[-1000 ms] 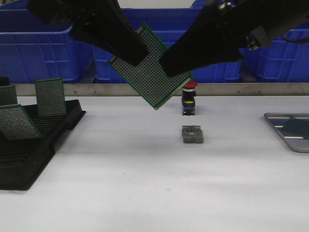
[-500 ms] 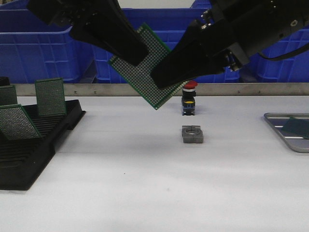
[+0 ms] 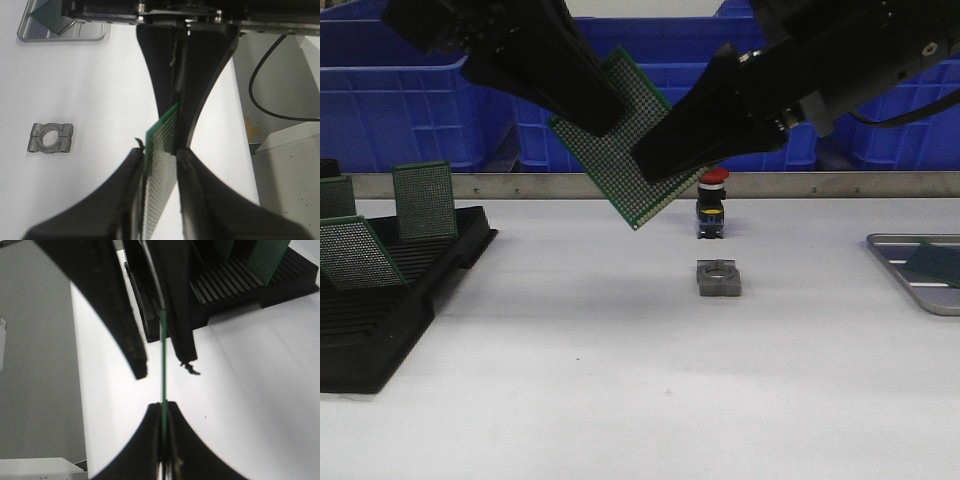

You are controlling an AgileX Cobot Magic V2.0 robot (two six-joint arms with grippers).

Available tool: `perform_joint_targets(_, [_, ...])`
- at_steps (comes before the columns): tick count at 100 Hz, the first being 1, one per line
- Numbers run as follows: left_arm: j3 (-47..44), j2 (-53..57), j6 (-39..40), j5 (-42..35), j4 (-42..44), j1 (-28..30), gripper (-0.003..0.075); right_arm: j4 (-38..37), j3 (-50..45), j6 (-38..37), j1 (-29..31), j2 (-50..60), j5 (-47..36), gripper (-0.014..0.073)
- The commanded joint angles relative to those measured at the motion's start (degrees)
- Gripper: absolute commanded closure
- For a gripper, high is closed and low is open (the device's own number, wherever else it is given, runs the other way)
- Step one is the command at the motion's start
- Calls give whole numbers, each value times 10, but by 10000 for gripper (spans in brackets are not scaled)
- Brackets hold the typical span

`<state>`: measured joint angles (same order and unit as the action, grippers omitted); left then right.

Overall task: Place circuit board on tray
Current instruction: 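Release the left gripper and move the board toward the tray with the right, then lower the second board onto the tray beside the first and open the right gripper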

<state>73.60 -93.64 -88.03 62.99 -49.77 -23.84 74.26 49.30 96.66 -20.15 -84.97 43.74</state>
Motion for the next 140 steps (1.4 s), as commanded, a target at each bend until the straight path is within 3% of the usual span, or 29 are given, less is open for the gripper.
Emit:
perform_joint_targets(1, [16, 20, 3, 14, -39, -6, 387, 37, 19, -6, 3, 17, 4, 659])
perform_joint_targets(10, [16, 20, 3, 12, -39, -4, 306, 37, 19, -6, 4, 17, 4, 659])
perform_joint_targets(34, [28, 22, 3, -2, -23, -4, 299, 36, 17, -39, 59, 17, 6, 659])
perform_joint_targets(63, [62, 22, 6, -21, 5, 11, 300, 33, 16, -70, 228, 17, 43, 659])
perform_joint_targets(78, [62, 22, 10, -21, 5, 13, 300, 28, 13, -102, 317, 17, 10, 659])
perform_joint_targets(93, [62, 22, 10, -21, 5, 13, 300, 29, 1, -115, 388, 13, -76, 659])
perform_joint_targets(109, [62, 22, 10, -17, 5, 13, 300, 29, 0, -132, 410, -17, -162, 659])
perform_joint_targets(140, [62, 22, 10, -17, 5, 13, 300, 55, 0, -132, 410, -106, -223, 659])
